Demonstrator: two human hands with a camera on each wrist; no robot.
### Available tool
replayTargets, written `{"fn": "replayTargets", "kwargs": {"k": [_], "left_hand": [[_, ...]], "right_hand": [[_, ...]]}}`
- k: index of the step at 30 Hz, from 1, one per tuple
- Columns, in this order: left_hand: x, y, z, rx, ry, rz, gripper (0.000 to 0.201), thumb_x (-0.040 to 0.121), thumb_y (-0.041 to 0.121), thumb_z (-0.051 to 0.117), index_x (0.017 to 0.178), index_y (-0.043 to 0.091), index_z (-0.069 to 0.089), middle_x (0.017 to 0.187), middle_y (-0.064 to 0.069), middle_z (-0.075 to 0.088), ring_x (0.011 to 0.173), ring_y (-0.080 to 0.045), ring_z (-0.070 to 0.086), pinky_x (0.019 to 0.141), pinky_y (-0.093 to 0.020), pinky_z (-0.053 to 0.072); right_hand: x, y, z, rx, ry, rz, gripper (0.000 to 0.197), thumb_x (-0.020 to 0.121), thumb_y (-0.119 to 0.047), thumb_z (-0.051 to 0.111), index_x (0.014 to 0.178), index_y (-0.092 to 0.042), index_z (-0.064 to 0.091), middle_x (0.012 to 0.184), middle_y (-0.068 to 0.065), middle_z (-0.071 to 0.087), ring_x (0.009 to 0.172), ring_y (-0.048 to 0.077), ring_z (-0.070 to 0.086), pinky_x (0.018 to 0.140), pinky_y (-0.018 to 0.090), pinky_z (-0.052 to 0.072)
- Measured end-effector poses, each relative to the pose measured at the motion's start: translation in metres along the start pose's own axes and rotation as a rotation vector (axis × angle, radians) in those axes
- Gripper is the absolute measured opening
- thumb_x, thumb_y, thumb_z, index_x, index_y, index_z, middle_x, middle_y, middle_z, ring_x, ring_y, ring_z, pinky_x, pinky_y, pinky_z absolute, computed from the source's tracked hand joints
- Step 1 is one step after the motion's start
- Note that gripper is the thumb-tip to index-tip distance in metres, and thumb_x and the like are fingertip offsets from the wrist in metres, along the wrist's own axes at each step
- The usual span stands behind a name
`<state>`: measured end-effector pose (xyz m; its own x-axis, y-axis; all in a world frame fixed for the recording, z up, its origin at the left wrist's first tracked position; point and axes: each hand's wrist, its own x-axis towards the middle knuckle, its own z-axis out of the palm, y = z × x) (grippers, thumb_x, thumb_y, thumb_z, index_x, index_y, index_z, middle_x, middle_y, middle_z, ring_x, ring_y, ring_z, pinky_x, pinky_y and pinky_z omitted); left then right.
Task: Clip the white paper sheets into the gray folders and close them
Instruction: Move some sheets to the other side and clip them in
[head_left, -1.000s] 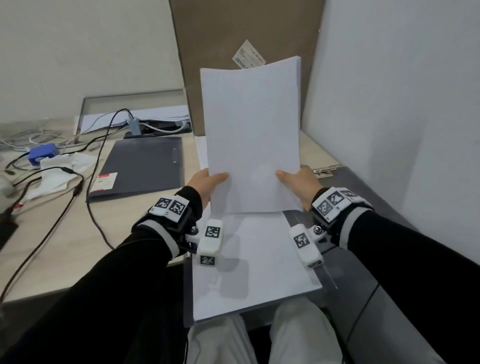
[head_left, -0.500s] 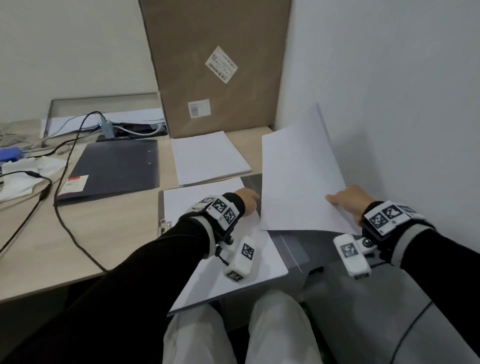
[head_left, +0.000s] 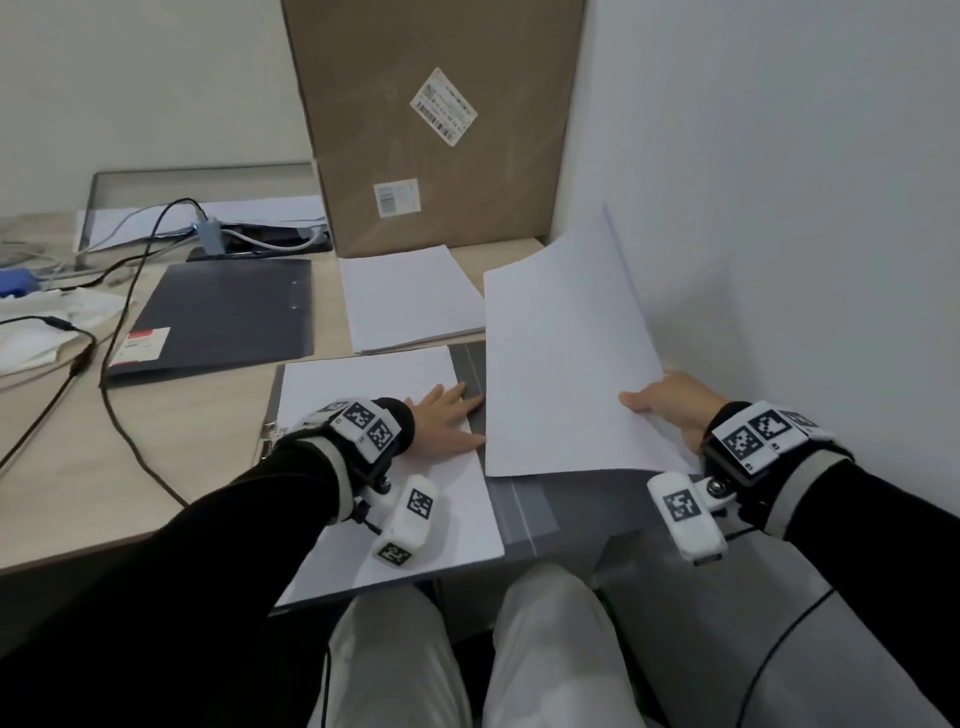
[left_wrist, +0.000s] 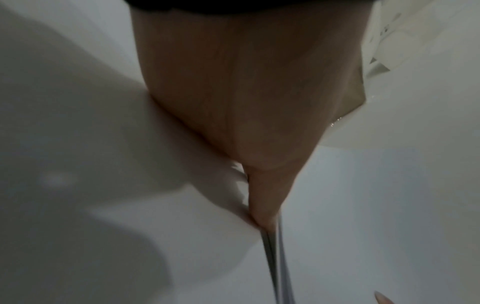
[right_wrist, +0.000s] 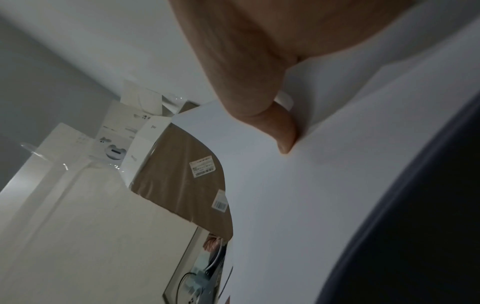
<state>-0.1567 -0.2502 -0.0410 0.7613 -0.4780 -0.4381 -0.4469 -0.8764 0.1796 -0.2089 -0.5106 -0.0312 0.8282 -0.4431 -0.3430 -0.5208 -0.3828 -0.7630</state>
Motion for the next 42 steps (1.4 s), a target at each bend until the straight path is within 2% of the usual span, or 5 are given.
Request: {"fn": "replayTargets", "kwargs": {"k": [9, 17, 28, 37, 42], "left_hand": [[-0.019, -0.067, -0.004, -0.612, 0.105, -0.09, 0.062, 0.089, 0.055, 0.035, 0.137, 0.019, 0.047, 0.15, 0.002, 0.041, 0.142, -0.02, 0.033, 0.121, -0.04, 0.019], [-0.005, -0.047, -0.021, -1.565, 0.299, -0.102, 0.015, 0.098, 0.009, 0.044, 0.104, 0.004, 0.056, 0.096, -0.011, 0.061, 0.078, -0.022, 0.06, 0.073, -0.033, 0.051], [0.003, -0.013, 0.007, -1.162, 0.254, -0.298, 0.044, 0.092, -0.002, 0.046, 0.135, -0.008, 0.041, 0.084, -0.008, 0.051, 0.094, -0.023, 0.048, 0.088, -0.036, 0.047], [0.0, -0.002, 0.004, -1.025, 0.252, -0.305, 0.023, 0.09, 0.003, 0.05, 0.067, 0.008, 0.048, 0.072, -0.008, 0.053, 0.071, -0.025, 0.055, 0.066, -0.025, 0.049], [0.011, -0.011, -0.005, -0.797, 0.434, -0.328, 0.046, 0.09, 0.012, 0.05, 0.135, 0.006, 0.046, 0.136, -0.009, 0.05, 0.118, -0.029, 0.054, 0.091, -0.029, 0.044]], "right_hand": [[-0.004, -0.023, 0.047, 0.092, -0.212, 0.017, 0.054, 0.082, -0.02, 0.069, 0.128, 0.003, 0.051, 0.127, 0.015, 0.06, 0.118, 0.034, 0.055, 0.108, 0.049, 0.037], [-0.009, -0.027, 0.056, 0.122, -0.337, 0.008, 0.047, 0.083, -0.014, 0.067, 0.126, 0.002, 0.054, 0.125, 0.015, 0.062, 0.12, 0.035, 0.055, 0.11, 0.049, 0.035], [-0.011, 0.011, 0.006, 0.098, -0.304, -0.035, 0.012, 0.09, -0.01, 0.06, 0.078, -0.011, 0.059, 0.086, 0.01, 0.063, 0.071, 0.02, 0.058, 0.064, 0.025, 0.048], [0.003, 0.041, 0.0, 0.015, -0.24, 0.062, 0.026, 0.089, -0.005, 0.059, 0.066, -0.013, 0.05, 0.075, 0.008, 0.056, 0.058, 0.015, 0.051, 0.053, 0.022, 0.047], [0.007, 0.036, -0.002, 0.036, -0.207, 0.061, 0.014, 0.09, -0.004, 0.058, 0.076, -0.006, 0.061, 0.078, 0.01, 0.062, 0.056, 0.016, 0.06, 0.05, 0.019, 0.052]]}}
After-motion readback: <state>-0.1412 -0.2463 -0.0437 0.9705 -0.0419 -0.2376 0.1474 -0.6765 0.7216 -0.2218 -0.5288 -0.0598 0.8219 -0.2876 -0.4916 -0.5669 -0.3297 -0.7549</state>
